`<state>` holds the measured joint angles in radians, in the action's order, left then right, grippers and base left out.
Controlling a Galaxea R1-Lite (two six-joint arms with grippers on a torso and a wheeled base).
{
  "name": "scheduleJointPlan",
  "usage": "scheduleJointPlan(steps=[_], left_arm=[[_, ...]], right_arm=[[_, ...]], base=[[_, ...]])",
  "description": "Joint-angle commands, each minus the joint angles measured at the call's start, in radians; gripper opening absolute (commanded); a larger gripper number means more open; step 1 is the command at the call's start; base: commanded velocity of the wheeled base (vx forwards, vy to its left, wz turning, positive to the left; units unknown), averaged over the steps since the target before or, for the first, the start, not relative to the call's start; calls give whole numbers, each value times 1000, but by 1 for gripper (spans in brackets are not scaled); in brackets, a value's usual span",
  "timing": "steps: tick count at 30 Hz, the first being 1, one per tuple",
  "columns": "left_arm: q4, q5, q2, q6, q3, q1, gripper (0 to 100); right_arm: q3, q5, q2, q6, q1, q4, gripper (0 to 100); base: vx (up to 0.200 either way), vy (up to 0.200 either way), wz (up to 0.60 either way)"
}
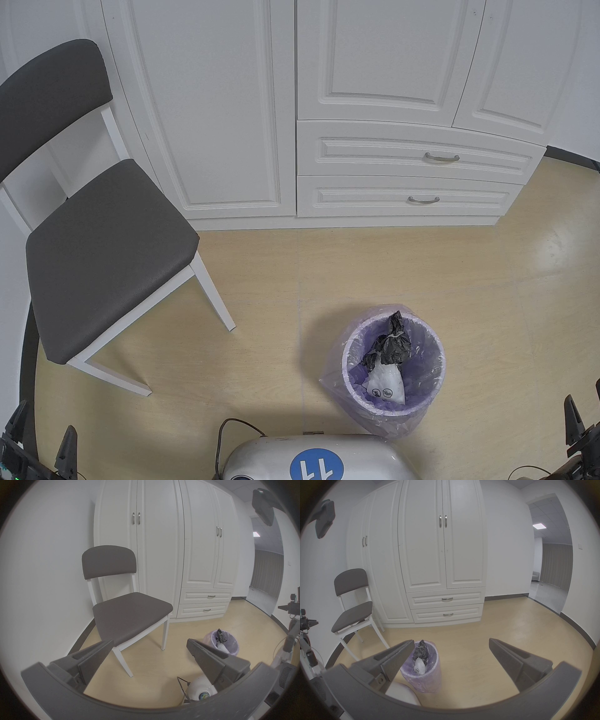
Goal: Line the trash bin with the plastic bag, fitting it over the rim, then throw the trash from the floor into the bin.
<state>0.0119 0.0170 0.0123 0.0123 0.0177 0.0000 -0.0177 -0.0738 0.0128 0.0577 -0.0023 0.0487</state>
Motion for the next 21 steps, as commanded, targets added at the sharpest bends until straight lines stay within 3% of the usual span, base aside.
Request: scheduleJointPlan(steps=[1,10,15,21], left_arm=[[0,0,-11,-6,-12,0,100],[0,0,-11,-3,-12,2,100],[-1,0,-11,-2,-12,2,100],[-1,0,-11,-2,-13,0,100]], right_arm=[[18,-1,-13,11,2,0,100],[18,-3,-13,-2,1,-1,100],[10,91,-13,-96,1,-56,100],[8,81,-13,-48,5,-67,100]], base=[[0,0,0],[0,0,0],[0,0,0],[0,0,0]])
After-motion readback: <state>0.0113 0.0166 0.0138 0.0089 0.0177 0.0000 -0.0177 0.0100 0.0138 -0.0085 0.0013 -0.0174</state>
